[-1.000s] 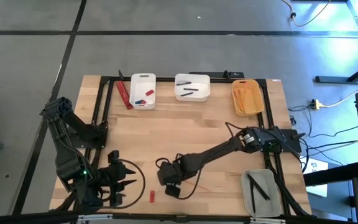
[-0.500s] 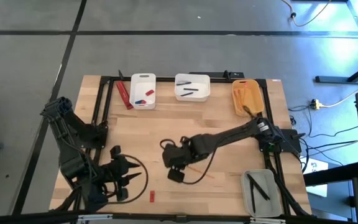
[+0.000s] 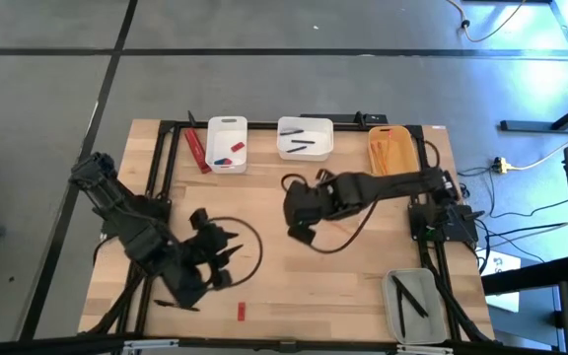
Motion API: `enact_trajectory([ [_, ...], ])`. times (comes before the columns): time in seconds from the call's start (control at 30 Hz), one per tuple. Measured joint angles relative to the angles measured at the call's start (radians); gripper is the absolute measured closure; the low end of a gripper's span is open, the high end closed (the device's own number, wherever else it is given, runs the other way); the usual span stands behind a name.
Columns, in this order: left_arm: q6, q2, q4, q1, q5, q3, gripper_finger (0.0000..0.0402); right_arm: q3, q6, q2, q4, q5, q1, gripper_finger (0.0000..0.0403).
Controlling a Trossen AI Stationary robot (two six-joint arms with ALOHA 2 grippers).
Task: Sort crayons/erasers/pens/pencils in bins
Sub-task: Put the yellow pencil into the yellow bin
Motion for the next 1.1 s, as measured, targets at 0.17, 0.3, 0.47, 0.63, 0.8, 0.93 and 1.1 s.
enact_trajectory([
  [0.17, 0.075, 0.0, 0.026, 0.081, 0.001, 0.0, 0.0282, 0.0, -0.021, -0.041, -0.086, 0.074, -0.049, 0.0361],
  [0.3, 0.17, 0.0, 0.073, 0.145, 0.014, 0.0, 0.0282, 0.0, -0.02, -0.071, -0.174, 0.123, -0.1, 0.0361],
  [0.47, 0.297, 0.0, 0.139, 0.229, 0.061, 0.0, 0.0282, -0.002, -0.035, -0.106, -0.173, 0.148, -0.176, 0.0361],
  [0.63, 0.402, 0.0, 0.187, 0.294, 0.061, 0.0, 0.0282, -0.003, -0.1, -0.119, -0.173, 0.251, -0.267, 0.0361],
  [0.8, 0.439, 0.0, 0.212, 0.344, 0.078, 0.0, 0.0282, -0.004, -0.18, -0.135, -0.173, 0.272, -0.386, 0.0361],
  [0.93, 0.441, 0.0, 0.211, 0.371, 0.09, 0.0, 0.0282, -0.034, -0.236, -0.165, -0.173, 0.273, -0.494, 0.0361],
  [1.1, 0.441, 0.0, 0.211, 0.398, 0.092, 0.0, 0.0282, -0.214, -0.257, -0.233, -0.153, 0.298, -0.628, 0.0361],
])
